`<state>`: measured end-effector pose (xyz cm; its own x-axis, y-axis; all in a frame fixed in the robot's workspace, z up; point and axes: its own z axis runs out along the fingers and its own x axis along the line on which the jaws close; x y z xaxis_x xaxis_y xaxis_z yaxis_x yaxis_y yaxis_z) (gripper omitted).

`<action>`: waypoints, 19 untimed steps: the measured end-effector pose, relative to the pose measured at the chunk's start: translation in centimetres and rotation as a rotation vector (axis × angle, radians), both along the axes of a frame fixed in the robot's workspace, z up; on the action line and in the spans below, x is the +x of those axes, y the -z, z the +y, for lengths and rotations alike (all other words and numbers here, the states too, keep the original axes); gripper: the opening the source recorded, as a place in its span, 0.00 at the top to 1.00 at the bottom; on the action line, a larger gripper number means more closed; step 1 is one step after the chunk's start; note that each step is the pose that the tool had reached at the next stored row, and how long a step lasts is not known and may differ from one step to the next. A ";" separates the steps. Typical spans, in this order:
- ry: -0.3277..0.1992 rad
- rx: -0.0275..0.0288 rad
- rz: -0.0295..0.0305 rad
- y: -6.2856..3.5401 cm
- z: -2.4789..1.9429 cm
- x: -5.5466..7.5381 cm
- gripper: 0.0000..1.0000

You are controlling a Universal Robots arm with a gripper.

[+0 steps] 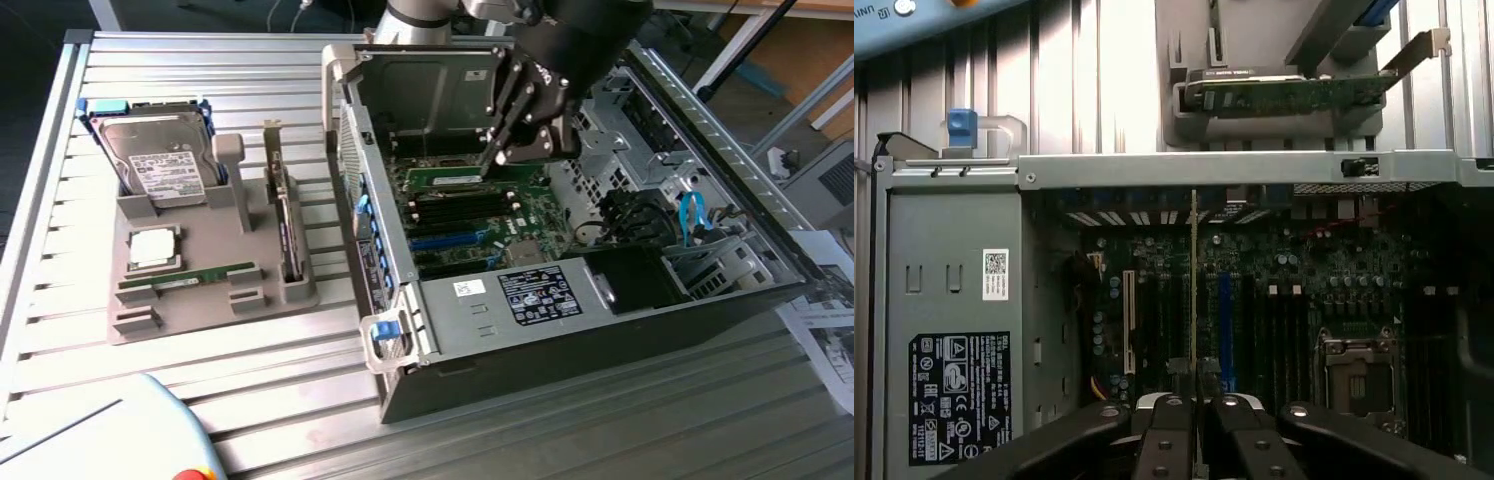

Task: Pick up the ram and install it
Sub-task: 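Pick up the ram and move it above insertion slot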

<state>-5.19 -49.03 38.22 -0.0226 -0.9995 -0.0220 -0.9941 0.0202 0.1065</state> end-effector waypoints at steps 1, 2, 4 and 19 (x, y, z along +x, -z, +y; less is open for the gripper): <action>0.000 -0.0001 0.0003 0.01 0.00 0.4 0.87; 0.000 0.0000 0.0008 0.03 0.00 1.3 0.87; 0.000 0.0000 0.0016 0.08 -0.01 3.0 0.87; 0.000 0.0000 0.0057 0.24 0.01 10.8 0.87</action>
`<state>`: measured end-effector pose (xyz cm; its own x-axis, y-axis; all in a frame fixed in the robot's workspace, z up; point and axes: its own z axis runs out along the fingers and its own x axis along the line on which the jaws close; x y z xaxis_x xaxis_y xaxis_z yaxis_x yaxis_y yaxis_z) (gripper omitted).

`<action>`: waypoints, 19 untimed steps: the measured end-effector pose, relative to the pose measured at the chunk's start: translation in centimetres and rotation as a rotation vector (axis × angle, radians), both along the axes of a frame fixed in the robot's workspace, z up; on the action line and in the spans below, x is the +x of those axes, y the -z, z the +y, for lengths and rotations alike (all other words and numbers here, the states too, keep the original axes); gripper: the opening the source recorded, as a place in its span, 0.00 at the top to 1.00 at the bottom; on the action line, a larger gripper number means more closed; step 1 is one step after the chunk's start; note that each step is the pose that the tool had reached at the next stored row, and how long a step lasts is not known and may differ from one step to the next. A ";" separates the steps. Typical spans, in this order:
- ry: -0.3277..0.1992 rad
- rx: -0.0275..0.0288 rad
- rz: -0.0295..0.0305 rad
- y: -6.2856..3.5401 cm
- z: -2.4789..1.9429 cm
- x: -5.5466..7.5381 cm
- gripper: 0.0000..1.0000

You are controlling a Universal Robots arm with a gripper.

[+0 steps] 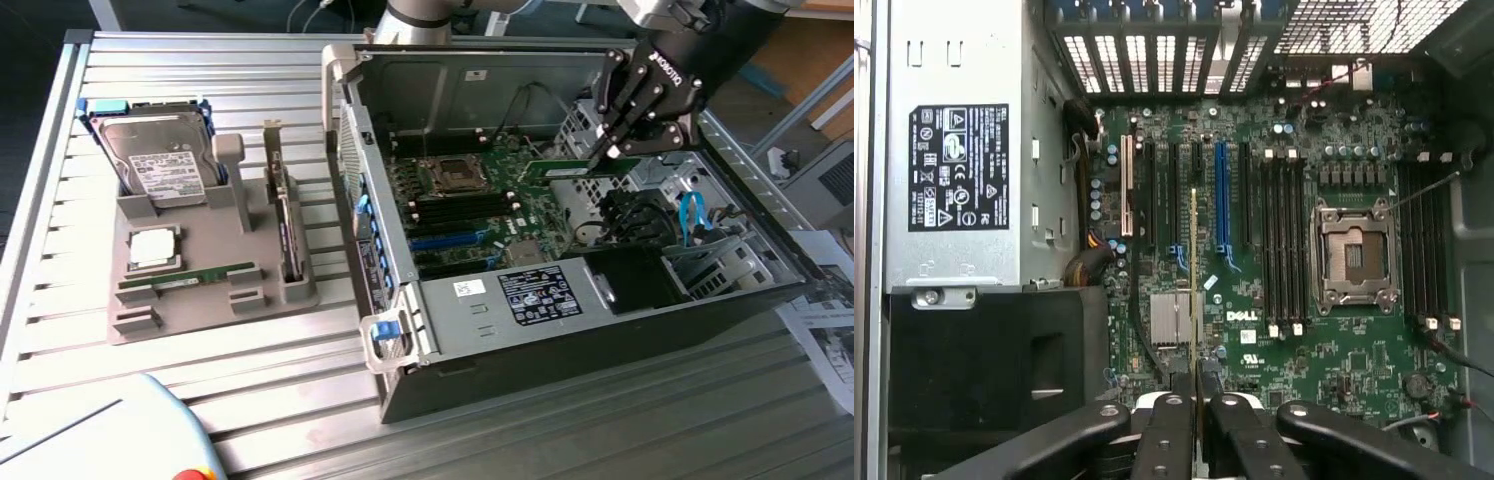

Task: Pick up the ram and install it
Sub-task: 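Pick up the ram and move it above insertion slot, then insert the ram into the slot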

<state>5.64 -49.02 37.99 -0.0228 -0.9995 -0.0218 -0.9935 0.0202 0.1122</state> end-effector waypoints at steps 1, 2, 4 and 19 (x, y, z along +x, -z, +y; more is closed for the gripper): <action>0.000 -0.0001 0.0000 0.00 -0.01 0.0 0.87; 0.000 0.0000 0.0000 0.00 -0.01 0.0 0.87; 0.000 0.0000 0.0000 0.00 -0.01 0.0 0.87; 0.000 -0.0024 0.0000 0.90 0.73 -0.2 0.87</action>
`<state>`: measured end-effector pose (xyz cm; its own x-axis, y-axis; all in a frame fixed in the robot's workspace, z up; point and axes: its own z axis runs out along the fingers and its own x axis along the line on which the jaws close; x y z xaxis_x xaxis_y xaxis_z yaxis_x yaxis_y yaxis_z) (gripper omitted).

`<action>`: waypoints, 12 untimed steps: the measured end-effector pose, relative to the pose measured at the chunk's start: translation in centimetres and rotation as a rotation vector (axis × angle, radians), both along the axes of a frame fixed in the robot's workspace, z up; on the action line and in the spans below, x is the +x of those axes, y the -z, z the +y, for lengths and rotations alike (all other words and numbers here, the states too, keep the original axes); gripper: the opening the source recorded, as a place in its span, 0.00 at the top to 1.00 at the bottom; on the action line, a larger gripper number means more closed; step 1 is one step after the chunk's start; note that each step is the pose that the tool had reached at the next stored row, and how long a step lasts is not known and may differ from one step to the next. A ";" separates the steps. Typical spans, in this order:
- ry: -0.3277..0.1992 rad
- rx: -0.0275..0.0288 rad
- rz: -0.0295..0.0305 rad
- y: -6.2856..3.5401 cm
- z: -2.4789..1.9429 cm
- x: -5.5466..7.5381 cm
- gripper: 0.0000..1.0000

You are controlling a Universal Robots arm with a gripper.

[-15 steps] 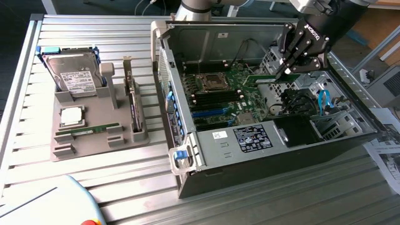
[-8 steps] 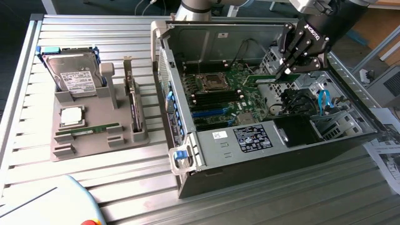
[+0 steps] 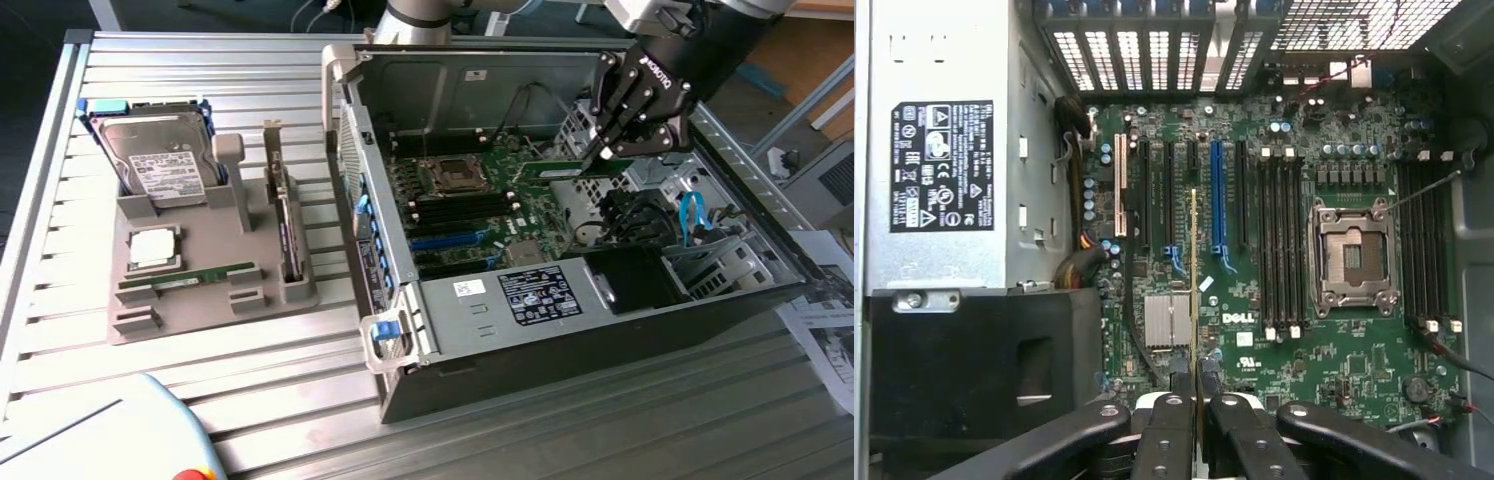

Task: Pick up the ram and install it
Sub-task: 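Insert the ram into the slot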

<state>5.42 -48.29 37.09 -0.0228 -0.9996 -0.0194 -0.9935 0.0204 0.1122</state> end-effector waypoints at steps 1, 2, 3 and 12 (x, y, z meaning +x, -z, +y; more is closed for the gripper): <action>0.000 0.0000 0.0000 0.17 0.14 -0.1 0.87; 0.000 -0.0001 0.0000 0.35 0.26 -0.2 0.87; 0.000 0.0001 0.0000 0.58 0.43 -0.3 0.87; 0.000 -0.0008 0.0000 2.19 1.56 -0.7 0.87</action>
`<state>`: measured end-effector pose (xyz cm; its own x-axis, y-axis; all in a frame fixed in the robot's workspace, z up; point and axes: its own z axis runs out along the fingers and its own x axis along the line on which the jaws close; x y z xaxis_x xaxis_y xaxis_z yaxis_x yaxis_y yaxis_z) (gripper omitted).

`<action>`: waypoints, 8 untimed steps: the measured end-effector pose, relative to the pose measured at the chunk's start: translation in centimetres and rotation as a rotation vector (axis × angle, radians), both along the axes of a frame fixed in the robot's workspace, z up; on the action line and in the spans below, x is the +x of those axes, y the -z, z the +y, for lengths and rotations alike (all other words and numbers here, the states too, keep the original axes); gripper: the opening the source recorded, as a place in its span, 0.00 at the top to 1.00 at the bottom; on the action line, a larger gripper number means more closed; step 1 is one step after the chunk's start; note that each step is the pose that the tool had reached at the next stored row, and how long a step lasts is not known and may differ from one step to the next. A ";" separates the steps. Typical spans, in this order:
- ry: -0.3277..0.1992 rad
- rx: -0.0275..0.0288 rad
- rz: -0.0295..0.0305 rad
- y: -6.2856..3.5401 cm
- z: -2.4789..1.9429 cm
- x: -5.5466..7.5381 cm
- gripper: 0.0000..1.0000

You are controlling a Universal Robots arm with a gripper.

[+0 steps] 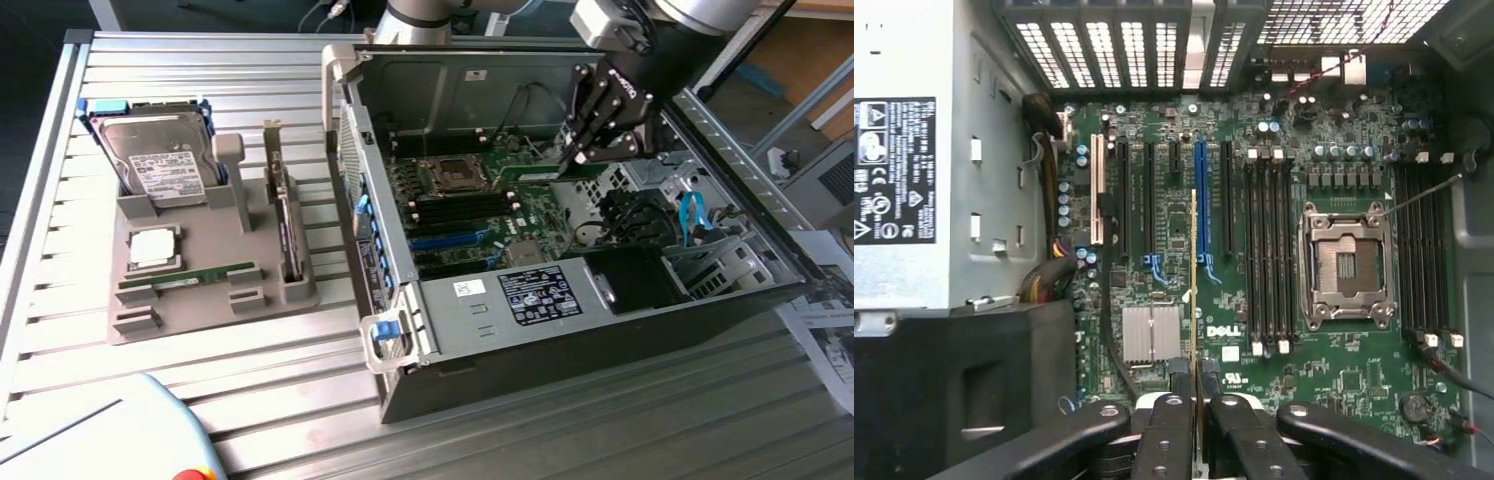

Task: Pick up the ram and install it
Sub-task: 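Insert the ram into the slot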

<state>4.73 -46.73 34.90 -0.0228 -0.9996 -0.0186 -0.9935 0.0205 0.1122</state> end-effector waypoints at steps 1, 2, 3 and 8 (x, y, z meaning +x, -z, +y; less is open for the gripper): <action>0.000 0.0002 0.0000 0.31 0.22 -0.2 0.87; 0.000 0.0002 0.0000 0.50 0.32 -0.4 0.87; 0.000 0.0001 0.0000 0.68 0.40 -0.6 0.87; 0.000 0.0000 0.0001 1.85 0.74 -0.9 0.87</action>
